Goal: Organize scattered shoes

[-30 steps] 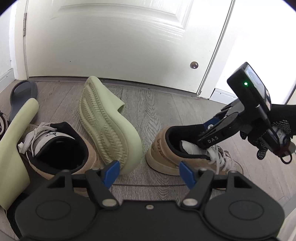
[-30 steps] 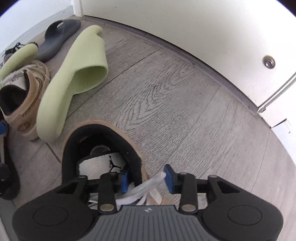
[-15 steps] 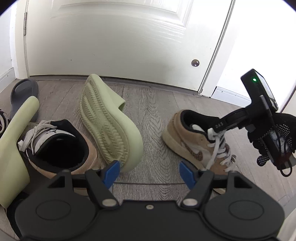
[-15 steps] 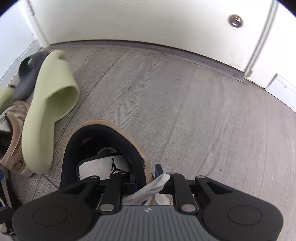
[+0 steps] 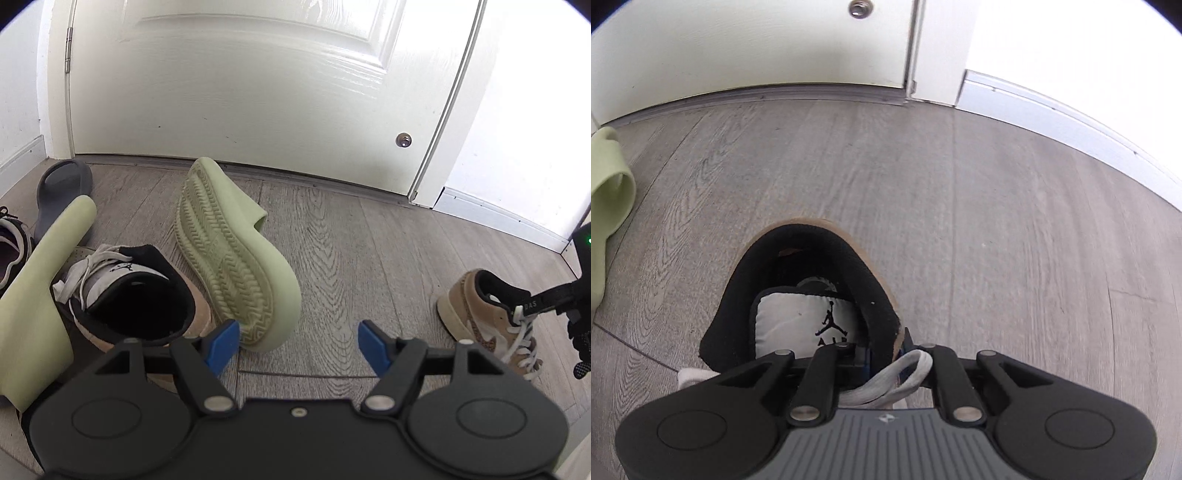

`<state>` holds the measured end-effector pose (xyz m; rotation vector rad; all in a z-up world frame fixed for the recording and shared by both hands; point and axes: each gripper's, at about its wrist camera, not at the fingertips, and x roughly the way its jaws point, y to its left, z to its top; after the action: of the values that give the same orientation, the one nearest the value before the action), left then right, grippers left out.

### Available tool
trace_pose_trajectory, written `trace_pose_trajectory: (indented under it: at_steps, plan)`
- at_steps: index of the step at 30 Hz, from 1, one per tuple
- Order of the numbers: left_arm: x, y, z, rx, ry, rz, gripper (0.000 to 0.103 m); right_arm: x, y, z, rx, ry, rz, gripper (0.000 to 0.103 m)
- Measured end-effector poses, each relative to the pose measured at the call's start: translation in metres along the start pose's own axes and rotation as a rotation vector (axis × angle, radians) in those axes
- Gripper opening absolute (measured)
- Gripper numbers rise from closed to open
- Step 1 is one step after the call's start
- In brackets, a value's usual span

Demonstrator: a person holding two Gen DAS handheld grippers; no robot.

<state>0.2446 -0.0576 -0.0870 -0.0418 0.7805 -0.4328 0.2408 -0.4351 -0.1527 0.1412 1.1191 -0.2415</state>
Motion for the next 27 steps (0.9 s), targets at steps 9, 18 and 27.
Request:
trace_pose_trajectory:
  at_steps: [9,18,27]
  plan:
    - [-0.001,0.008,0.001,-0.032,-0.006,0.068,0.072,-0.013,-0.016,-0.017,0.06,-0.062,-0.061,0.028]
    - [-0.006,0.023,0.005,-0.096,-0.018,0.08,0.072,-0.07,-0.019,-0.021,0.241,-0.276,0.043,0.06]
    - [-0.008,0.032,0.006,-0.121,-0.024,0.116,0.072,-0.076,0.093,0.005,0.058,-0.276,0.474,0.064]
